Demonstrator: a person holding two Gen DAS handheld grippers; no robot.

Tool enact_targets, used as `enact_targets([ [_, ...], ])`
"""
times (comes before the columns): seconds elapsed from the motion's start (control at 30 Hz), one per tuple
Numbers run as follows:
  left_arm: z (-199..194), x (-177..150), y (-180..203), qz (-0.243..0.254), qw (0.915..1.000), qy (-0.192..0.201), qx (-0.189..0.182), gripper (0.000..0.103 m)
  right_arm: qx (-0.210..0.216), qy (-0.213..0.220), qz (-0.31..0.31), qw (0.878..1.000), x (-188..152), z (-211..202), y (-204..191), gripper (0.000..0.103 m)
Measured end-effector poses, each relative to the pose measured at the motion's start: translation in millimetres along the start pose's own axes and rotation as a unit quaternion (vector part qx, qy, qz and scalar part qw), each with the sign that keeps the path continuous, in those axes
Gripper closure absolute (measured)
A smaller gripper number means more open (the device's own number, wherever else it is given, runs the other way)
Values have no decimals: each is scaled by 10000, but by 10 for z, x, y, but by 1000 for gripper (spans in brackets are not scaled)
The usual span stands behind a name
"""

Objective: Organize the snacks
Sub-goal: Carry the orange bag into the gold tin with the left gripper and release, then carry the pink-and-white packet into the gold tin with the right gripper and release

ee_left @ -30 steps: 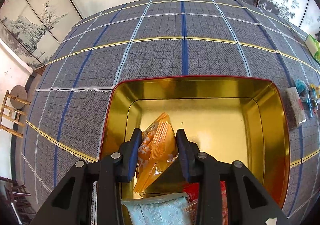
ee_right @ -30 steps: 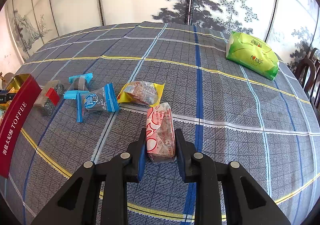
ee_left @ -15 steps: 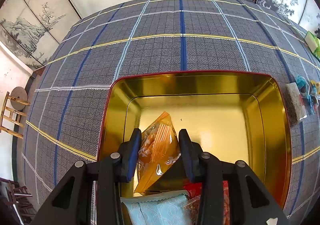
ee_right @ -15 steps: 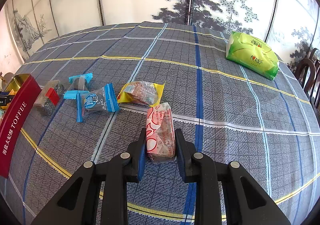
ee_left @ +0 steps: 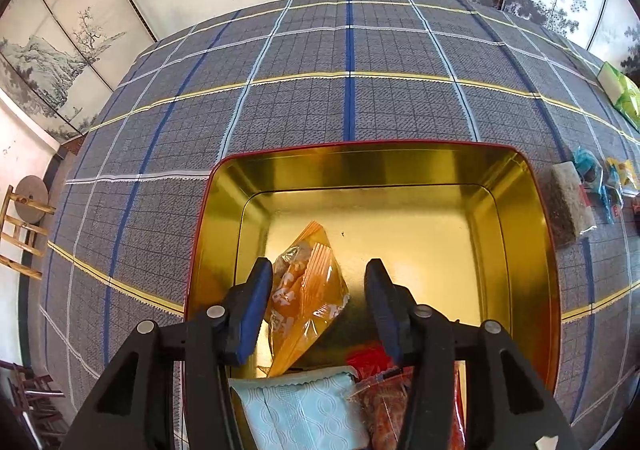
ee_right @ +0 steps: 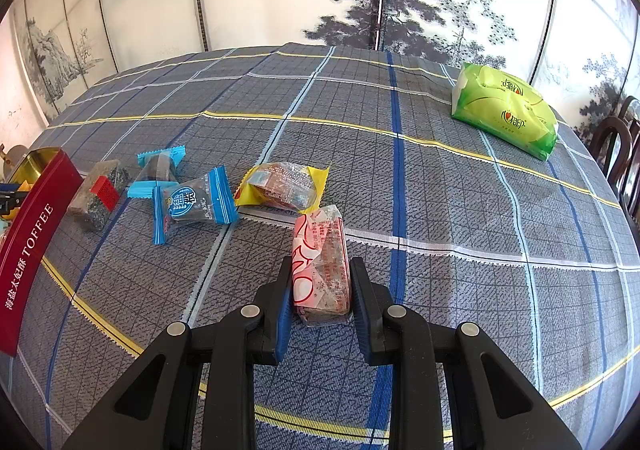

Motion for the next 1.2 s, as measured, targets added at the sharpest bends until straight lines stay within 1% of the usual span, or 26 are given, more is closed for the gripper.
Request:
enact_targets([
  [0.27,-244,-89,15,-76,9998,161,-126,50,3,-1,1,10000,-3,3,-2,75],
  [0.57,-595,-313,33,-141,9987,460,-179,44,-5,-110,54,9999,18,2,18,74],
  [0.63,-616,-365,28,-174,9988,426,-181,43,-38,-146,80,9999,29,11,29,74],
  [0.77,-683,-456,6,-179,9986,495,-112,42,-119,-166,144,9997,44,34,32,74],
  [0.9,-704,-536,0,-273,9983,464,-232,38,-214,-228,215,9993,47,38,50,75],
  [1.0,-721,-585,-18,-297,9982,482,-193,33,-294,-292,272,9988,51,43,37,76],
  [1.13,-766,-645,-24,-310,9979,539,-198,31,-376,-351,316,9982,54,20,11,78],
  [1.2,-793,-670,-24,-287,9977,589,-163,28,-385,-331,325,9982,77,-11,-9,78],
])
Point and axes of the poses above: each gripper's, at about its wrist camera, not at the fingertips, and z roughly the way its jaws point, y to its right, x to its top, the point moved 9 cm from there along z, roughly the way its jaws point, and after that the axes turned 1 degree about -x, right-handed, at the moved point
